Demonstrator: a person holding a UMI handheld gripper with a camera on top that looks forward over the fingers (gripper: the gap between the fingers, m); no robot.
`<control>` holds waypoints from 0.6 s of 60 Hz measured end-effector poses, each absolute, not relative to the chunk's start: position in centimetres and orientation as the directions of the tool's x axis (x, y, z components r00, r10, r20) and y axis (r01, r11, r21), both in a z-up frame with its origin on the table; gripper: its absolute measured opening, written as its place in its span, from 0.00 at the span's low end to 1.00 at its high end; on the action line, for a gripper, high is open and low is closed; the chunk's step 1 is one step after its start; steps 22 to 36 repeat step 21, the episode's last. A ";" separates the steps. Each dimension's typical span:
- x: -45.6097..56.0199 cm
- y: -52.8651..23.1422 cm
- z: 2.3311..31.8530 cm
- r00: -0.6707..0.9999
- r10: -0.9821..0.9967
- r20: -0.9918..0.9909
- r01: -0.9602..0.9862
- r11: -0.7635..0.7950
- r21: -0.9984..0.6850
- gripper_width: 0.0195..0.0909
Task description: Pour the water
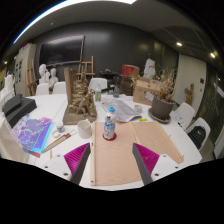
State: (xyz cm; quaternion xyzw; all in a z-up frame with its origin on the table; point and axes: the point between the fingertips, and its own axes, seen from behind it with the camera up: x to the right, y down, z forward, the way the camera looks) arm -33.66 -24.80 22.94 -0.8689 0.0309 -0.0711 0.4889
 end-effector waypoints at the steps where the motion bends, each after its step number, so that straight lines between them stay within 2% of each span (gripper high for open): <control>1: -33.6 -25.0 23.0 0.987 -0.125 0.098 0.019 -0.522 -0.853 0.93; 36: -33.0 -27.9 22.3 0.989 -0.123 0.085 0.002 -0.555 -0.832 0.93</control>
